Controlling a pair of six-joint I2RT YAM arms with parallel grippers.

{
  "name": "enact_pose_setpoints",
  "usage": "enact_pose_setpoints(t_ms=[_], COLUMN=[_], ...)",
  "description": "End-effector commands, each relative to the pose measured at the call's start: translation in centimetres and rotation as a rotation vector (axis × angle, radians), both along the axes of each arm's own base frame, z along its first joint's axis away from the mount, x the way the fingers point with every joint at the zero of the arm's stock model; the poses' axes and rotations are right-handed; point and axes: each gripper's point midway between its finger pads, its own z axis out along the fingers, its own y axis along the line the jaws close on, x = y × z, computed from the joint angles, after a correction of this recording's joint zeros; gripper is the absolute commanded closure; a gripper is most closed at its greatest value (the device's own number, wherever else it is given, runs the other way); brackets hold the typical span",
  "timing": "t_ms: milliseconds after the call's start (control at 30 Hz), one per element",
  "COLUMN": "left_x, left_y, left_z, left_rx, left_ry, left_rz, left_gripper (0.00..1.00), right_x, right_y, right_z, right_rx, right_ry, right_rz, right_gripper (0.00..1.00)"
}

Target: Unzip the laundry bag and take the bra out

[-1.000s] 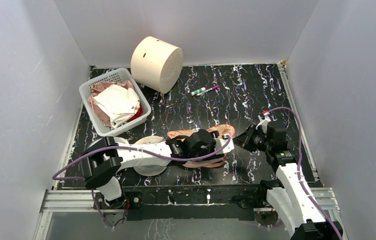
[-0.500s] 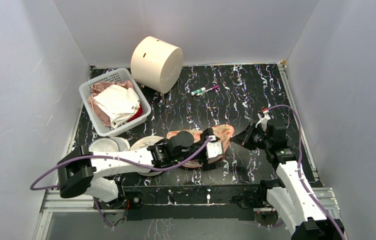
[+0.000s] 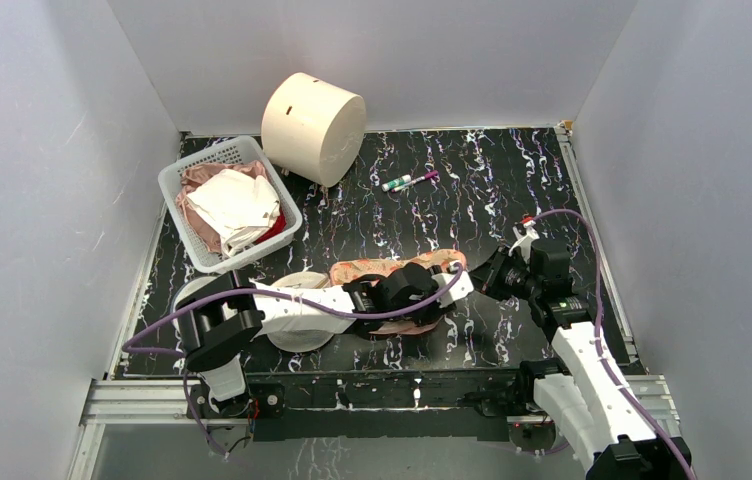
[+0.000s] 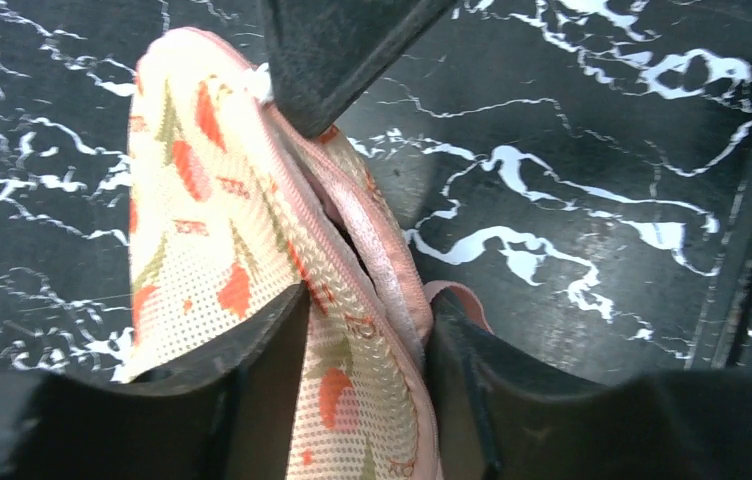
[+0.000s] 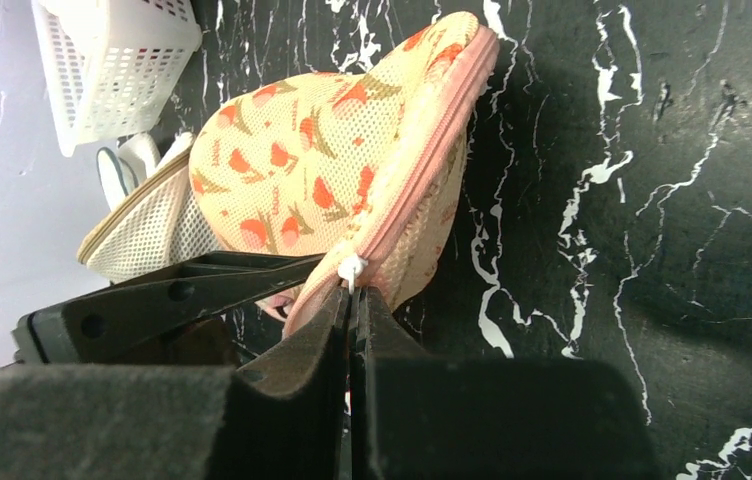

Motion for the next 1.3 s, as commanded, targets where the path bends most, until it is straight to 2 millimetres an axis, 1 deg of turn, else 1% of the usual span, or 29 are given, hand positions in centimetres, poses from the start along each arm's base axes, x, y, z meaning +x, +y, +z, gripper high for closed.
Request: enact_pose_setpoints(t_ms=[0,133,200,333,400,433,467,567,600,633,700,767,800,867,967,1133,1267], left_x=[2.7,4.3,4.9,5.4,5.2,4.9,4.5,2.8,2.3,1.9,1.0,0.6,0.7,0.8,1.5,1.5,1.4], left_y=[1.0,1.9,2.1,2.0,1.9,1.8,1.6,1.2,1.0,0.8,0.5,0.2,0.1,0.1,0.5,0.6,0.6], left_z=[1.6,0.8,0.3,0.0,0.4,0.6,0.8,2.1,2.9,3.2,3.8,3.8,3.8,3.3,3.2,3.6,3.6], left_rx=[0.007,0.05,0.065,0.086,0.084,0.079,0.07,0.008,-0.027,-0.053,-0.09,-0.095,-0.09,-0.066,-0.051,-0.054,-0.047], left_ry=[-0.132,-0.149,-0.135,-0.123,-0.117,-0.11,-0.101,-0.062,-0.056,-0.048,-0.029,-0.013,-0.005,0.005,-0.012,-0.025,-0.029], left_rz=[0.084,0.121,0.123,0.118,0.102,0.084,0.064,-0.01,-0.032,-0.051,-0.093,-0.106,-0.102,-0.095,-0.058,-0.059,-0.073], left_gripper=[0.61,0.71,0.73,0.79,0.78,0.75,0.69,0.44,0.35,0.29,0.23,0.23,0.23,0.28,0.35,0.57,0.69], right_x=[1.3,1.6,1.7,1.5,1.4,1.3,1.2,0.9,0.8,0.7,0.6,0.4,0.3,0.1,-0.2,-0.7,-0.9], right_y=[-0.6,-0.9,-1.1,-0.9,-0.4,-0.1,0.1,0.6,0.7,0.9,1.3,1.6,1.8,2.2,2.9,4.2,5.2], right_z=[1.2,0.5,0.2,-0.2,-0.5,-0.6,-0.8,-1.0,-0.8,-0.8,-0.4,-0.1,0.0,0.2,0.2,0.2,0.3], right_rx=[-0.027,-0.034,-0.05,-0.05,-0.032,-0.024,-0.018,-0.006,0.0,0.005,0.014,0.02,0.023,0.031,0.038,0.042,0.04], right_ry=[-0.099,-0.099,-0.1,-0.093,-0.085,-0.081,-0.077,-0.071,-0.071,-0.07,-0.073,-0.078,-0.078,-0.078,-0.07,-0.067,-0.069], right_rz=[-0.04,-0.064,-0.069,-0.048,-0.016,0.002,0.016,0.052,0.064,0.075,0.092,0.099,0.105,0.112,0.126,0.152,0.169], right_gripper=[1.0,1.0,1.0,1.0,1.0,1.0,1.0,1.0,1.0,1.0,1.0,1.0,1.0,1.0,1.0,1.0,1.0])
